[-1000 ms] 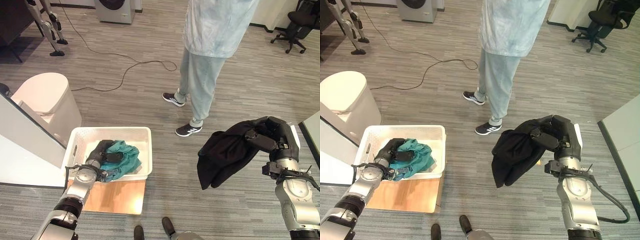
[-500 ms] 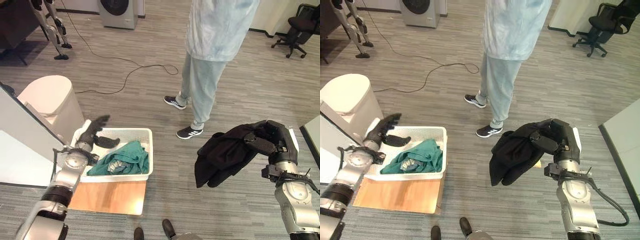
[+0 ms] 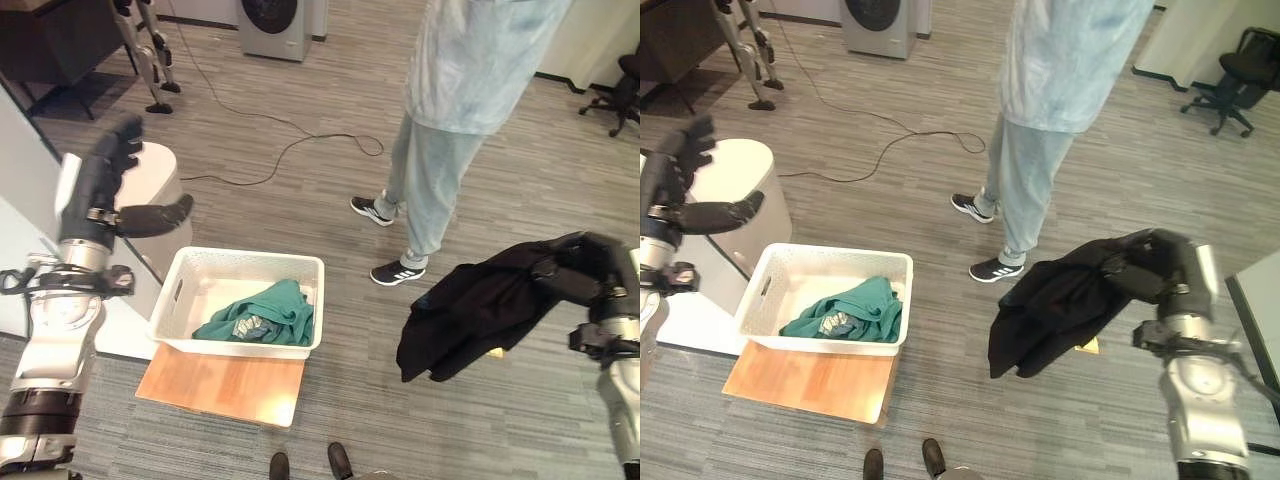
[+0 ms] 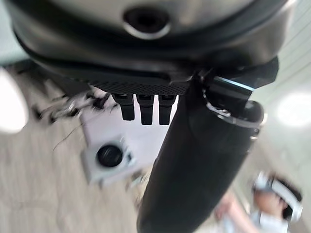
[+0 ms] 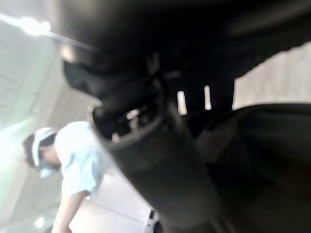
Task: Pick up bed clothes into laundry basket.
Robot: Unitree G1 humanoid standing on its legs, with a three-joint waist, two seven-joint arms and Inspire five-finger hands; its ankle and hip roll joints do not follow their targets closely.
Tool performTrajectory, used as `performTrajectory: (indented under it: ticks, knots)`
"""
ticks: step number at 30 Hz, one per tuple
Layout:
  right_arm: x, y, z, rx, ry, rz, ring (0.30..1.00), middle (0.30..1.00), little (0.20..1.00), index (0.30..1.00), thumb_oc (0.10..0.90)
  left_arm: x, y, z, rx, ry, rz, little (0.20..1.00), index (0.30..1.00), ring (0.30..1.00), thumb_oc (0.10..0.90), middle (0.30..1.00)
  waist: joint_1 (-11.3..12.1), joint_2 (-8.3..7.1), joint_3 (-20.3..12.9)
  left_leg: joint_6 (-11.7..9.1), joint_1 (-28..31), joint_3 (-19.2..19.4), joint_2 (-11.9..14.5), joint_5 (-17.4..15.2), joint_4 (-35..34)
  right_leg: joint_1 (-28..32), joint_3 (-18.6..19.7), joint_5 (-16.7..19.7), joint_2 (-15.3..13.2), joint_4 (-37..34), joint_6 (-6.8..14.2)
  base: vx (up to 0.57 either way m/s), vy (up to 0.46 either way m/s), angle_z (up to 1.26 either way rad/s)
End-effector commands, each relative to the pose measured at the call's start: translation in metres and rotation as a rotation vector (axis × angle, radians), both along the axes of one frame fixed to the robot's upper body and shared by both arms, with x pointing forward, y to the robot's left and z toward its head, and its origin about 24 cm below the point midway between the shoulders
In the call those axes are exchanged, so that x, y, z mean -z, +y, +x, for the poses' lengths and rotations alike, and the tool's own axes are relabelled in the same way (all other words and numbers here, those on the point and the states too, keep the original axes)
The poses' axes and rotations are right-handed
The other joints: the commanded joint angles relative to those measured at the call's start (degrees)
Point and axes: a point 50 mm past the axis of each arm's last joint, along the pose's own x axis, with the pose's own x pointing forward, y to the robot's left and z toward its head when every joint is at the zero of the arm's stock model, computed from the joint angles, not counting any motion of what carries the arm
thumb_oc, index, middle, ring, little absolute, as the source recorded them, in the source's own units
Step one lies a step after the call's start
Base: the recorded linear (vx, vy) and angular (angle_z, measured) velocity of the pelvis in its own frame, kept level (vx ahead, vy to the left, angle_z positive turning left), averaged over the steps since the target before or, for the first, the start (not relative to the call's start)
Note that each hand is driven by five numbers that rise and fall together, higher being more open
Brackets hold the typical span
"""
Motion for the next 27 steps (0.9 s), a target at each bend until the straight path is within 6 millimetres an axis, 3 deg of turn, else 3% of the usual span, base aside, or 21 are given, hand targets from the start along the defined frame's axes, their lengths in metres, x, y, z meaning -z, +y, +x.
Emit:
performTrajectory:
  ticks: [1, 5, 7, 9, 11, 12, 15, 21, 27]
  knots:
    - [-0.088, -0.008, 0.003, 0.008, -0.3, -0.207, 0.3, 0.3, 0.3, 0.3, 0.4, -0.021, -0.008, -0.016, 0.053, -0.215, -0.059, 0.9, 0.9, 0.9, 0.8, 0.9, 3.2, -0.27, -8.7, -3.5, -0.4, -0.3, 0.2, -4.4, 0.6, -0.9, -2.8, -6.2, -2.8, 0.7, 4.5, -0.04, -0.042, 0.16]
    - [-0.122, 0.001, 0.012, -0.049, -0.327, -0.319, 0.3, 0.3, 0.3, 0.3, 0.4, 0.014, -0.008, -0.033, 0.022, -0.156, -0.165, 0.9, 0.9, 0.9, 0.8, 0.9, 5.5, -1.94, -8.8, -3.6, -0.6, -1.4, 0.2, -4.3, 0.6, -0.4, -3.6, -6.3, -2.8, 0.5, 4.1, 0.01, -0.024, 0.21]
    - [-0.131, 0.005, 0.014, -0.07, -0.338, -0.337, 0.3, 0.3, 0.3, 0.3, 0.4, 0.022, -0.012, -0.036, 0.031, -0.136, -0.187, 0.9, 0.9, 0.9, 0.8, 0.9, 5.8, -2.22, -8.8, -3.6, -0.7, -1.7, 0.2, -4.3, 0.6, -0.3, -3.8, -6.3, -2.8, 0.5, 4.0, 0.0, -0.028, 0.12]
    - [-0.164, 0.015, 0.015, -0.123, -0.376, -0.413, 0.3, 0.3, 0.3, 0.3, 0.4, 0.044, -0.021, -0.044, 0.057, -0.083, -0.267, 0.9, 0.9, 0.9, 0.8, 0.9, 7.2, -3.81, -8.7, -3.7, -1.3, -2.5, 0.2, -4.0, 0.6, -0.2, -4.5, -6.3, -2.9, 0.4, 3.7, -0.01, -0.054, 0.19]
    - [-0.184, 0.023, 0.015, -0.158, -0.397, -0.46, 0.3, 0.3, 0.3, 0.3, 0.4, 0.055, -0.032, -0.048, 0.116, -0.044, -0.326, 0.9, 0.9, 0.9, 0.8, 0.9, 7.9, -4.54, -8.5, -3.7, -1.7, -3.0, 0.3, -3.8, 0.6, -0.4, -4.9, -6.2, -2.9, 0.4, 3.7, -0.02, -0.031, 0.27]
    - [-0.186, 0.023, 0.016, -0.161, -0.397, -0.462, 0.3, 0.3, 0.3, 0.3, 0.4, 0.055, -0.032, -0.048, 0.115, -0.044, -0.329, 0.9, 0.9, 0.9, 0.8, 0.9, 7.8, -4.38, -8.6, -3.7, -1.7, -3.0, 0.3, -3.8, 0.6, -0.4, -4.8, -6.2, -2.9, 0.4, 3.7, -0.02, -0.024, 0.17]
    - [-0.225, 0.034, 0.014, -0.171, -0.415, -0.58, 0.3, 0.3, 0.3, 0.3, 0.4, 0.07, -0.048, -0.056, 0.219, 0.023, -0.418, 0.9, 0.9, 0.9, 0.8, 0.9, 9.4, -5.9, -7.9, -3.6, -2.6, -4.1, 0.2, -3.5, 0.6, -0.7, -5.5, -6.1, -2.9, 0.4, 3.6, 0.0, -0.021, 0.15]
    - [-0.26, 0.041, 0.011, -0.107, -0.406, -0.725, 0.3, 0.3, 0.3, 0.3, 0.4, 0.081, -0.061, -0.058, 0.316, 0.09, -0.483, 0.9, 0.9, 0.9, 0.8, 0.9, 10.5, -7.11, -7.5, -3.5, -2.8, -4.8, 0.1, -4.0, 0.6, -0.8, -6.3, -6.5, -3.0, 0.3, 3.7, 0.0, -0.007, 0.11]
    - [-0.266, 0.06, 0.026, -0.157, -0.416, -0.762, 0.3, 0.3, 0.3, 0.3, 0.4, 0.087, -0.068, -0.054, 0.339, 0.093, -0.529, 0.9, 0.9, 0.9, 0.8, 0.9, 10.2, -7.08, -7.3, -3.4, -3.1, -5.2, 0.0, -3.8, 0.6, -1.0, -6.6, -6.4, -3.1, 0.4, 3.7, 0.0, 0.0, 0.0]
